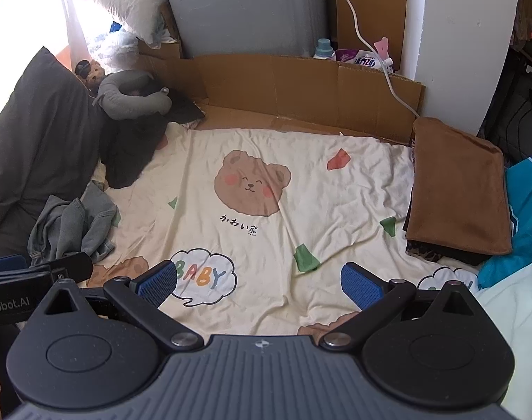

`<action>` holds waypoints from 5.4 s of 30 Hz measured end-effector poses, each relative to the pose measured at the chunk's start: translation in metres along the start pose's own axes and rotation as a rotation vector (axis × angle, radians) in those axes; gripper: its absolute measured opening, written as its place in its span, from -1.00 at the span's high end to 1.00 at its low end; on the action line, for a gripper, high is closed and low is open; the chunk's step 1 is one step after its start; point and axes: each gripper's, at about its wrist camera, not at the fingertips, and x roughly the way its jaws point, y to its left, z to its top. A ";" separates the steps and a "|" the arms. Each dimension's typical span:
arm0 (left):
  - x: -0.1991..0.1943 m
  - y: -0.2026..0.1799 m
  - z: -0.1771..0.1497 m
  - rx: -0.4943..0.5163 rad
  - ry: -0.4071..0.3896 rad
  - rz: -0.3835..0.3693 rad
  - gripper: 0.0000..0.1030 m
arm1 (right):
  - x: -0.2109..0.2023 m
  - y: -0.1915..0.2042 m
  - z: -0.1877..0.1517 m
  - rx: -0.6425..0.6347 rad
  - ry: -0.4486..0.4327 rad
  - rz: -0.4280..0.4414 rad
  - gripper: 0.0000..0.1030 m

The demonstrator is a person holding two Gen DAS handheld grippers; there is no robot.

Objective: Fold clothes

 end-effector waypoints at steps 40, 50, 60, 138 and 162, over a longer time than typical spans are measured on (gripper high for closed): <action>0.012 0.007 -0.007 0.009 0.017 0.003 -0.99 | 0.006 0.008 0.005 -0.002 0.007 -0.017 -0.99; 0.013 0.006 -0.008 0.012 0.018 0.012 -0.99 | 0.003 0.005 0.008 0.012 -0.012 -0.002 -0.99; 0.014 0.004 -0.006 0.024 0.011 0.005 -0.99 | 0.007 0.010 0.013 0.017 -0.015 0.020 -0.99; 0.025 0.332 0.129 -0.066 -0.052 0.234 -0.90 | 0.056 0.036 0.021 -0.049 -0.085 0.239 -0.82; 0.217 0.458 -0.001 -0.328 0.135 0.353 -0.65 | 0.200 0.029 -0.050 0.132 0.064 0.283 -0.57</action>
